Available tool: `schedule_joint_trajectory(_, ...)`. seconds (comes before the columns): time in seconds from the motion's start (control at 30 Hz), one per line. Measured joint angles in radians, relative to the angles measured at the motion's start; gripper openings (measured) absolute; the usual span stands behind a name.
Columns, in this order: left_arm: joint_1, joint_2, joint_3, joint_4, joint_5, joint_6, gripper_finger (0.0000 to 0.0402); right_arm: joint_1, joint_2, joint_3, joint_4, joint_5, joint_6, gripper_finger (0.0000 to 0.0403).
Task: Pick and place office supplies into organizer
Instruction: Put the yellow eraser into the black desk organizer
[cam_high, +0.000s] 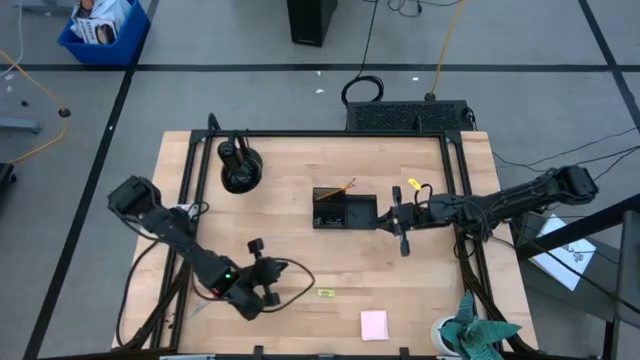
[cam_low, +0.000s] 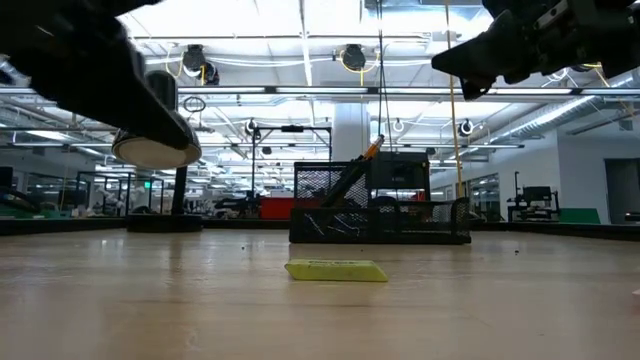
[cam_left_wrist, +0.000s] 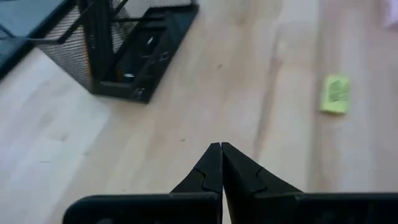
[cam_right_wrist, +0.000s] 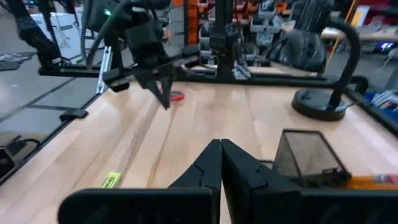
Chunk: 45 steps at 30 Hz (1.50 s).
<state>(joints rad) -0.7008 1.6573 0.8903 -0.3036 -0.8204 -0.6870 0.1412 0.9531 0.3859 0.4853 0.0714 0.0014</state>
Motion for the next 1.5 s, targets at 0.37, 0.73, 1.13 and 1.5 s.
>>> schedule_joint_trajectory(0.37, -0.050, -0.171, -0.268, 0.320, -0.042, 0.113, 0.0003, 0.081, 0.083, 0.000, 0.095, 0.095, 0.014, 0.0000)
schedule_joint_trajectory(0.73, -0.048, -0.304, -0.587, 0.770, -0.022, 0.227, 0.0002, 0.282, 0.398, 0.144, 0.088, 0.312, 0.090, 0.0000)
schedule_joint_trajectory(1.13, 0.007, -0.304, -0.625, 0.948, 0.052, 0.412, 0.0003, 0.442, 0.696, 0.380, 0.030, 0.344, 0.113, 0.0001)
schedule_joint_trajectory(1.5, 0.051, -0.304, -0.624, 1.008, 0.061, 0.425, 0.0016, 0.437, 0.876, 0.577, 0.032, 0.348, 0.132, 0.0068)
